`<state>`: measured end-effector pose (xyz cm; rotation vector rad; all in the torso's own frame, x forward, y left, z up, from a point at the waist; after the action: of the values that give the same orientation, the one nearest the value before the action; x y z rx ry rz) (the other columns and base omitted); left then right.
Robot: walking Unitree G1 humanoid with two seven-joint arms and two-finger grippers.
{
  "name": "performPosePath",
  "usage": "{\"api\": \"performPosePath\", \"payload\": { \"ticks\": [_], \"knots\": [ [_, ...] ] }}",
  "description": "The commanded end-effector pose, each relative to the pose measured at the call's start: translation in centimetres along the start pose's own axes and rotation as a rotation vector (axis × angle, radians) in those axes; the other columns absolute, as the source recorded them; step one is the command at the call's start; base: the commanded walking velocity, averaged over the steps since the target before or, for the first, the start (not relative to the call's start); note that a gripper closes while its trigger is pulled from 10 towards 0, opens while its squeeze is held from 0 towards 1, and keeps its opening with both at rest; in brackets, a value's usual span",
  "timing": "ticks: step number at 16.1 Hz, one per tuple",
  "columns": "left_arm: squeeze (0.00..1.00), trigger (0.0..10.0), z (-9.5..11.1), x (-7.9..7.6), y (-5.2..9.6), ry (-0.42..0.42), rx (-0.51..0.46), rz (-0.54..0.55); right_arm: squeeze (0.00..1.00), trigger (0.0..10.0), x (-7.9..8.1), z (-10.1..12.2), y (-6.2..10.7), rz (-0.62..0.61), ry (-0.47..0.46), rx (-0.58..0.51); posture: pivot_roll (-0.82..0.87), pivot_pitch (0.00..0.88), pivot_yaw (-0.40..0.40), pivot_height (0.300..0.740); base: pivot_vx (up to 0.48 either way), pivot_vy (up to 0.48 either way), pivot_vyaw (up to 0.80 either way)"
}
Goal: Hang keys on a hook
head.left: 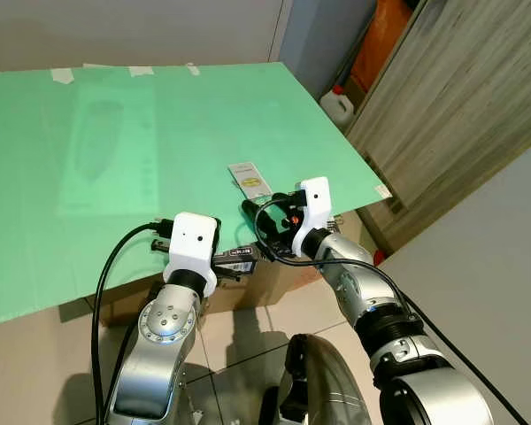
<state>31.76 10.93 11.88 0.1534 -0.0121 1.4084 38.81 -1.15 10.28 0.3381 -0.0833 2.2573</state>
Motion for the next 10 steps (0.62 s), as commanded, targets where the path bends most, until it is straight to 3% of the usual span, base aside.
{"api": "performPosePath", "payload": {
  "ticks": [1, 6, 10],
  "knots": [
    [0.00, 10.0, -0.9, -0.9, 0.0, 0.011, 0.035, -0.024, 0.00, 0.0, -0.6, -2.1, 0.7, -0.022, -0.019, 0.066, 0.24, 0.149, -0.222, 0.602, 0.000, 0.000, 0.00],
    [0.00, 10.0, -0.5, -0.7, -0.1, -0.001, 0.018, -0.019, 0.00, 0.0, -0.3, -3.1, 1.6, -0.025, 0.161, 0.064, 0.23, 0.161, -0.216, 0.602, 0.000, 0.000, 0.00],
    [0.00, 10.0, -0.5, -0.7, 0.0, -0.004, 0.020, -0.021, 0.00, 0.0, 0.1, -3.7, 1.5, -0.028, 0.146, 0.072, 0.23, 0.169, -0.209, 0.602, 0.000, 0.000, 0.00]
  ]
}}
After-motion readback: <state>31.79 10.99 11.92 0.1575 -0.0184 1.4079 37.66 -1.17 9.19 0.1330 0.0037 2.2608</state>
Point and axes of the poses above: a point about 5 cm out from each wrist's last joint towards the gripper, its own y axis pointing back from the gripper into the wrist, its own z axis along the axis of the wrist's last joint, x = y × z, the point moved 6 cm from there along -y, pointing out of the wrist towards the gripper, and after that the axes turned 1 degree about y, right-handed, at the moved point
